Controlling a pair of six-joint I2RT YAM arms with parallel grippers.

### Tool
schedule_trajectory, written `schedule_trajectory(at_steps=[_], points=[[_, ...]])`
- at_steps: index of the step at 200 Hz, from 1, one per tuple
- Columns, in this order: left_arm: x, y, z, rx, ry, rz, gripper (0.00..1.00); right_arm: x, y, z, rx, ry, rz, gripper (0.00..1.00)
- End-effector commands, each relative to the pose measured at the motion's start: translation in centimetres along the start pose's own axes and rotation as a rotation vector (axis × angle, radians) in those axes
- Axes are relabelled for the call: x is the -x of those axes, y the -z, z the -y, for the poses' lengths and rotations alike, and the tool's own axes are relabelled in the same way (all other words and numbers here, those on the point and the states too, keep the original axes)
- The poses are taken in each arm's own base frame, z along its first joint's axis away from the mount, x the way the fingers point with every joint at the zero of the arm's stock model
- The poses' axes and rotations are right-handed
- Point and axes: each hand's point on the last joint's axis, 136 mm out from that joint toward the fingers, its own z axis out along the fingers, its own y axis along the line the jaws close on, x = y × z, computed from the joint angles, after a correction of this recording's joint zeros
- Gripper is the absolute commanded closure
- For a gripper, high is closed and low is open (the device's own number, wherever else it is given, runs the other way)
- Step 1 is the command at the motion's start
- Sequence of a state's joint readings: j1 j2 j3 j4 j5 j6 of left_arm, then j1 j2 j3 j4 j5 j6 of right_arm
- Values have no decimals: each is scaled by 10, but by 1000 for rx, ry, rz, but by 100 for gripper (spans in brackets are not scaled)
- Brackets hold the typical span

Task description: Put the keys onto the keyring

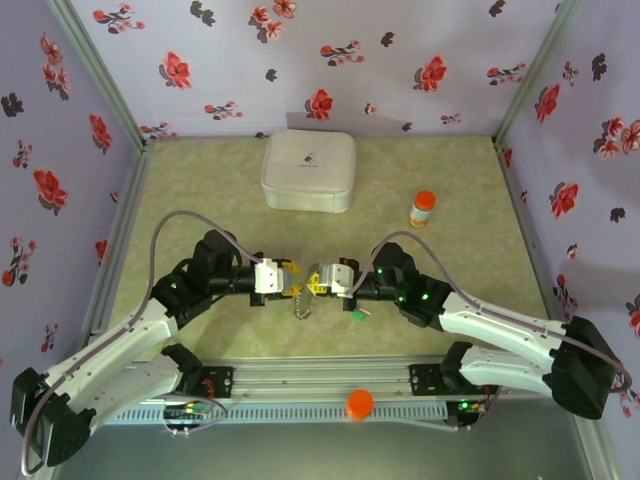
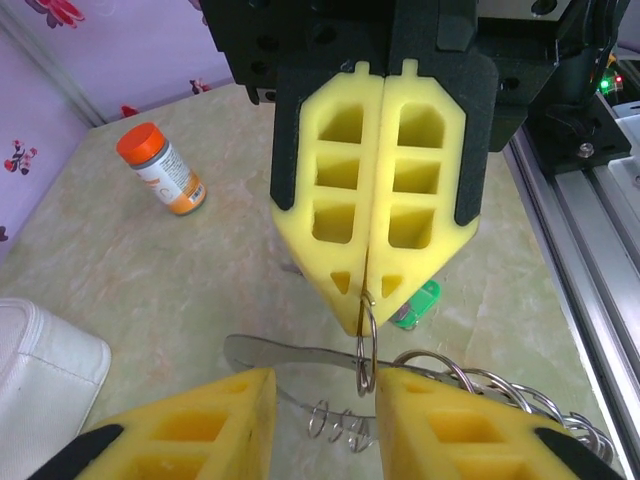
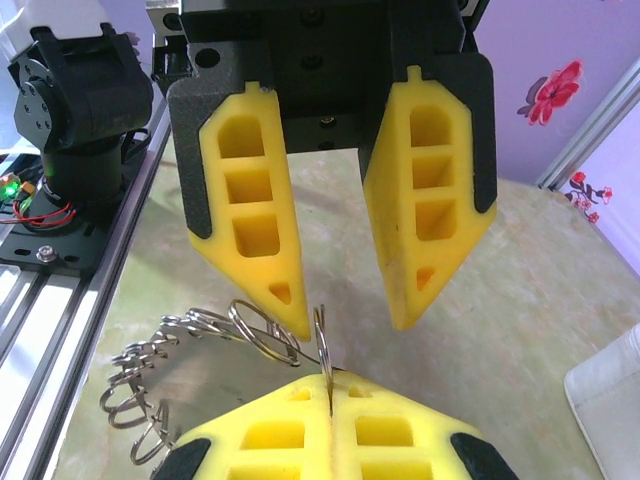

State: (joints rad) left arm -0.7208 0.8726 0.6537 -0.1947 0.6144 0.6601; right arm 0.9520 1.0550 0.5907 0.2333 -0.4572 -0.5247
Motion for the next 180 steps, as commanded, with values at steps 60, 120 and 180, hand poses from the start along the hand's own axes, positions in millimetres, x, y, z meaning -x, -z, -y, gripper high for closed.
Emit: schedule_trajectory(at_steps=[60, 120, 180], points=[[5, -3, 5, -29, 2, 24, 82, 35, -5, 2, 12, 38, 111, 100], [11, 1, -4, 43, -62, 45, 100, 12, 2, 12, -100, 34, 43, 64], [12, 2, -20, 234, -333, -7, 100, -18, 21, 18, -198, 13, -71, 64]])
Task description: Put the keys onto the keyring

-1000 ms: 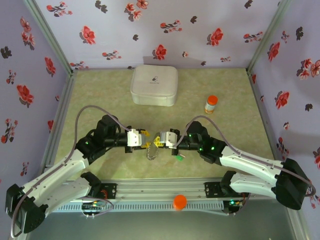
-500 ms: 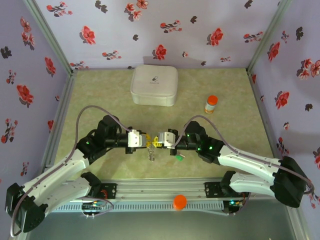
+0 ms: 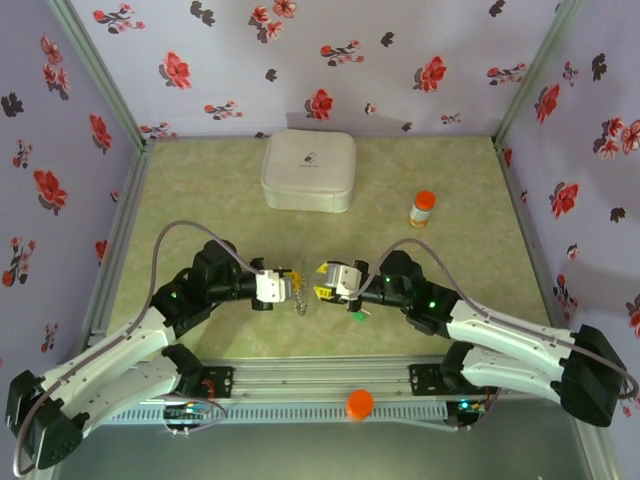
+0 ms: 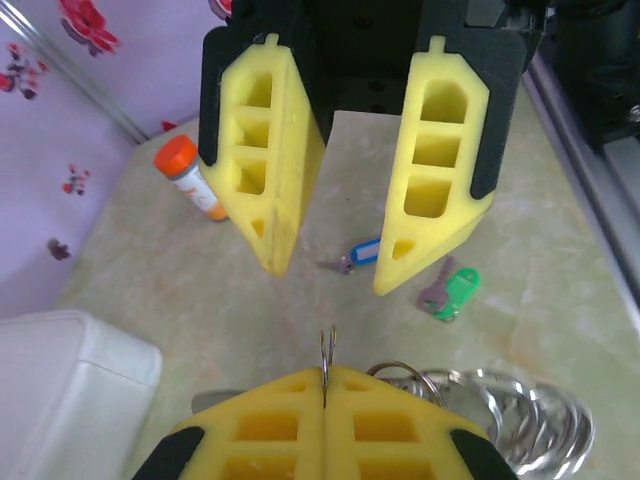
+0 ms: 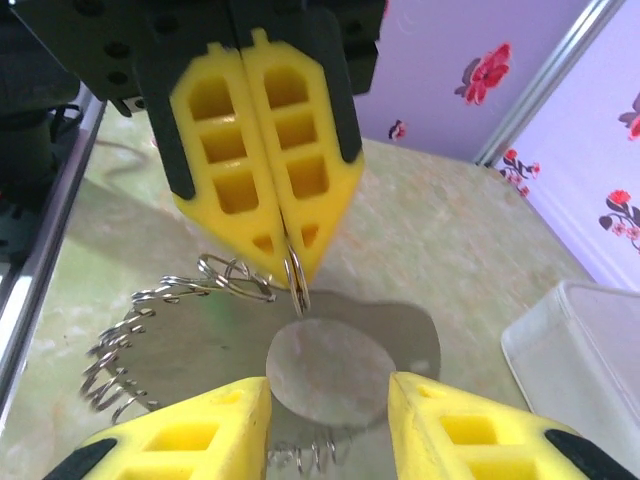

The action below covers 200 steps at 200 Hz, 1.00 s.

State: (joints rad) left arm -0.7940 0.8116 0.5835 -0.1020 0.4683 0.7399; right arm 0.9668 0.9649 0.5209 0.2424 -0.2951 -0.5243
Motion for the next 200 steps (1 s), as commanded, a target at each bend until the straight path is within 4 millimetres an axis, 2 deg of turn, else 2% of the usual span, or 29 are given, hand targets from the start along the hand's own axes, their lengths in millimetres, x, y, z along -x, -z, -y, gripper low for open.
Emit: schedule_trajectory(at_steps=[1, 66, 113, 134, 153, 170, 200], points=[[10, 2, -23, 142, -186, 2, 100, -5, 5, 9, -56, -2, -23, 65], [15, -1, -31, 239, -366, -40, 100, 0, 2, 9, -52, -7, -4, 69], [12, -3, -30, 238, -313, -39, 100, -3, 3, 15, -91, -1, -18, 70], [12, -2, -31, 247, -248, -31, 100, -10, 6, 30, -184, -33, -52, 67], [7, -1, -31, 262, -167, -34, 100, -22, 13, 41, -262, -125, -110, 62], [2, -2, -30, 273, -85, -27, 100, -40, 22, 58, -394, -313, -183, 61], [-8, -1, -32, 303, 62, -3, 100, -95, 57, 80, -729, -718, -390, 58]])
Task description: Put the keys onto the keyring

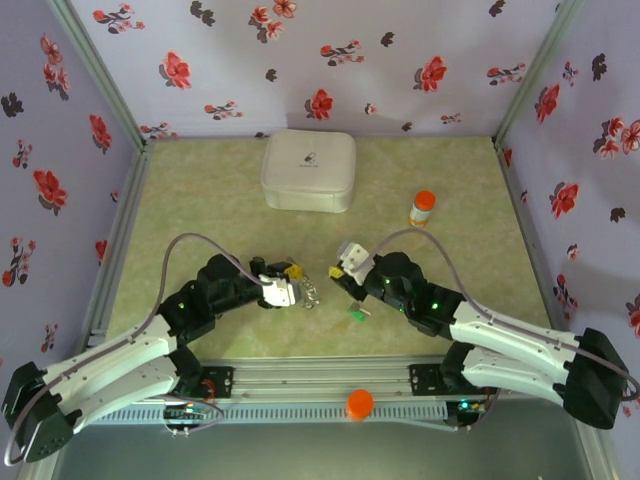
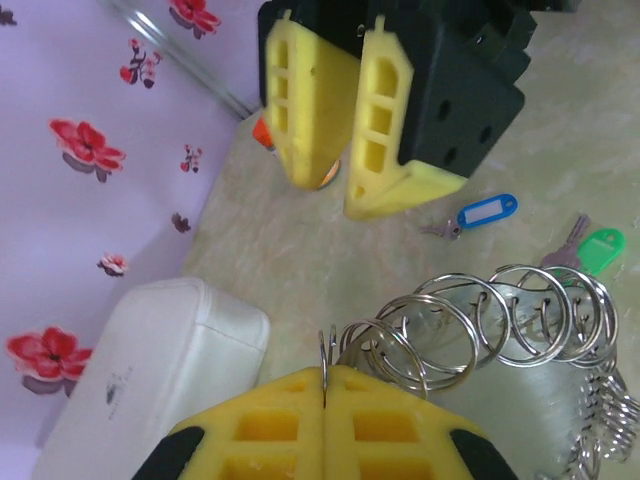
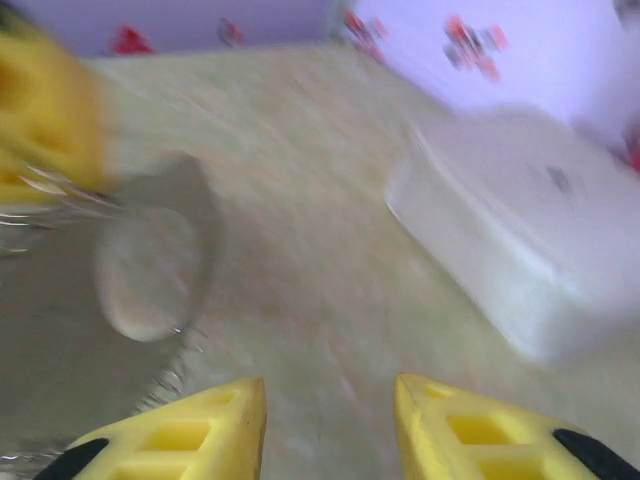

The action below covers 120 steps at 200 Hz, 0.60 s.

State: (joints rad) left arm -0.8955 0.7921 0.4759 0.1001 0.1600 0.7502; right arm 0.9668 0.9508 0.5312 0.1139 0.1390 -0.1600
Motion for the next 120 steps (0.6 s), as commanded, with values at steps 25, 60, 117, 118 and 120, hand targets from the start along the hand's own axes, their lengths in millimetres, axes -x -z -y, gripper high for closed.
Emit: schedule_trajectory(at_steps=[25, 60, 117, 118, 120], points=[[1, 4, -24, 109, 245, 71, 100, -75, 19, 55, -419, -525, -412, 58], [-3, 5, -32, 121, 312, 85, 100, -120, 28, 52, -525, -668, -651, 59], [-6, 4, -29, 118, 325, 101, 100, -150, 11, 60, -491, -647, -872, 60], [-6, 4, -29, 118, 325, 101, 100, -150, 10, 60, -488, -642, -876, 60], [-6, 4, -29, 118, 327, 102, 100, -151, 9, 60, -484, -634, -885, 60]])
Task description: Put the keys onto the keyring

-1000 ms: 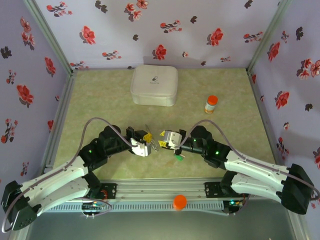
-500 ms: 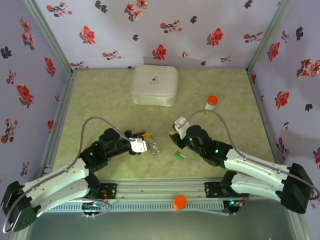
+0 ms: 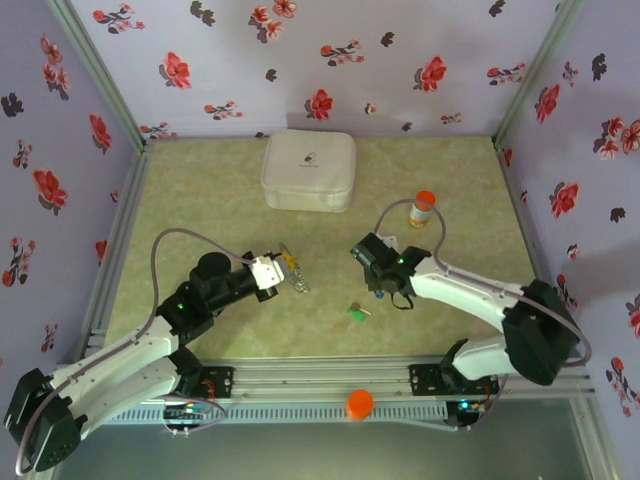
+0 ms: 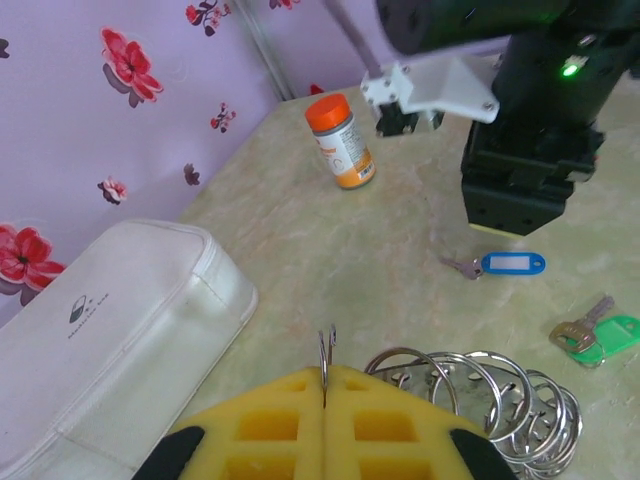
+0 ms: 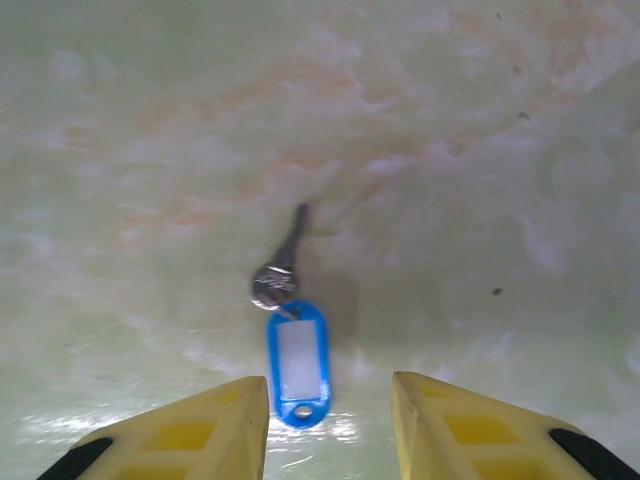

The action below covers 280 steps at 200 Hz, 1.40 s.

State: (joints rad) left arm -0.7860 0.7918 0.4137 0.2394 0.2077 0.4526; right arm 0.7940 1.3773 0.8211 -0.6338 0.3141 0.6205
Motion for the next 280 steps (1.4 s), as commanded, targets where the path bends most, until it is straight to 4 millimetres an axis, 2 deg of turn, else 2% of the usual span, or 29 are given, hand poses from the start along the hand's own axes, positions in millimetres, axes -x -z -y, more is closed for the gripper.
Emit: schedule_trajectory(at_steps=[1, 55, 116, 166, 191, 208, 236, 280], points=[[12, 1, -3, 12, 19, 71, 100, 2, -2, -2, -11, 42, -76, 59], [13, -1, 1, -20, 37, 78, 100, 7, -25, -13, -2, 151, -154, 62], [14, -3, 5, -54, 51, 74, 100, 3, -41, -10, -7, 157, -189, 65], [16, -4, 5, -64, 49, 72, 100, 6, -43, -13, -1, 169, -182, 89], [16, -6, 6, -72, 50, 74, 100, 6, -43, -12, -5, 177, -181, 93], [18, -6, 6, -75, 49, 76, 100, 6, -43, -14, 6, 178, -181, 92], [19, -7, 6, -76, 46, 75, 100, 4, -45, -17, 20, 178, -190, 83], [19, -8, 6, -84, 44, 69, 100, 3, -48, -22, 38, 175, -198, 83]])
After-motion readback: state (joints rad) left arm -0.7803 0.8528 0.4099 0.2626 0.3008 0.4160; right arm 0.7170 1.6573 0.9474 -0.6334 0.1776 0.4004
